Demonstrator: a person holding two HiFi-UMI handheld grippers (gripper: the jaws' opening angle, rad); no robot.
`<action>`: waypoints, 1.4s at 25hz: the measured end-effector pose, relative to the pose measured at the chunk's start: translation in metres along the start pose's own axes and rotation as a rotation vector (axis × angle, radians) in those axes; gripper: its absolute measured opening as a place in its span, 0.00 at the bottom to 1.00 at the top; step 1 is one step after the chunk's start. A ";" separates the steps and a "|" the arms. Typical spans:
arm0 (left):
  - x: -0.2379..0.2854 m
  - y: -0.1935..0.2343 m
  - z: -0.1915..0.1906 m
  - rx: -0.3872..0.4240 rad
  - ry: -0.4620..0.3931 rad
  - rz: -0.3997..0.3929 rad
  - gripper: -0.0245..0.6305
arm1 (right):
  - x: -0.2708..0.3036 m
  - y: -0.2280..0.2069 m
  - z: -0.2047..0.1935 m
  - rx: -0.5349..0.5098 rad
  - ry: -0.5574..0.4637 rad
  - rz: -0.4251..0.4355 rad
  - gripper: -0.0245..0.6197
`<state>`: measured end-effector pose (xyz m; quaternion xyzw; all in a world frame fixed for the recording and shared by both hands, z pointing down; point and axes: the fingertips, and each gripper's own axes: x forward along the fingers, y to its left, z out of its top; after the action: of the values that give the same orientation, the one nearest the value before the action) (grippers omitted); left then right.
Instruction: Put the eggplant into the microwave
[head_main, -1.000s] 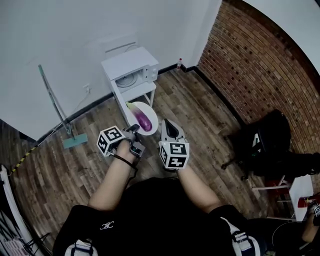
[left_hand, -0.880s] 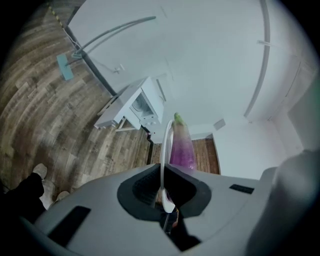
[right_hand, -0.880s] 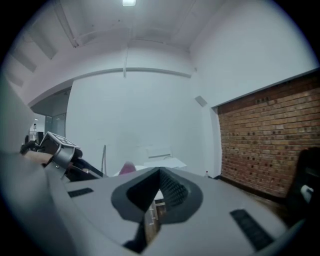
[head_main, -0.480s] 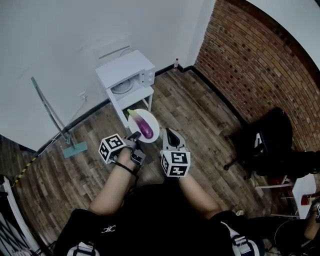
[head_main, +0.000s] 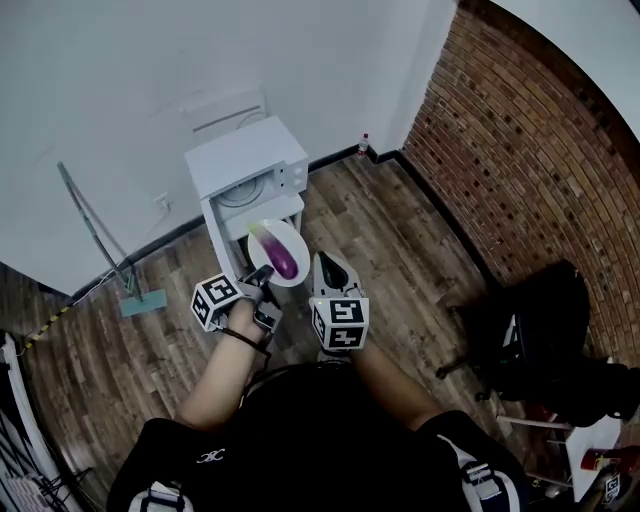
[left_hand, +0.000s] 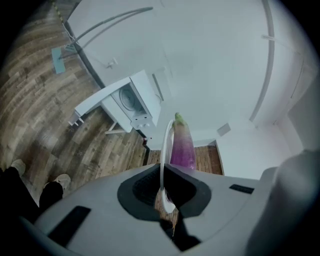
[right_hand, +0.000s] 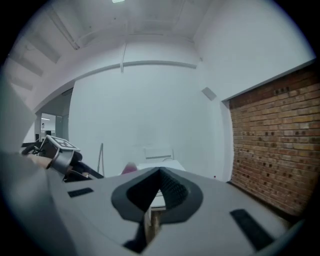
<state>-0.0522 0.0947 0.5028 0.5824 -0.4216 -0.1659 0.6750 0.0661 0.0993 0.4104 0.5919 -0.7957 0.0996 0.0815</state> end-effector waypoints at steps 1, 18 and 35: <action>0.010 -0.004 0.000 -0.005 -0.014 -0.002 0.06 | 0.007 -0.009 0.003 -0.002 0.001 0.017 0.05; 0.111 -0.019 0.024 -0.081 -0.175 0.027 0.06 | 0.106 -0.089 0.013 -0.015 0.060 0.200 0.05; 0.211 -0.053 0.157 -0.069 -0.188 0.005 0.06 | 0.278 -0.096 0.061 -0.114 0.052 0.265 0.05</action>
<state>-0.0333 -0.1715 0.5275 0.5397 -0.4787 -0.2325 0.6523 0.0780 -0.2004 0.4260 0.4730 -0.8689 0.0794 0.1220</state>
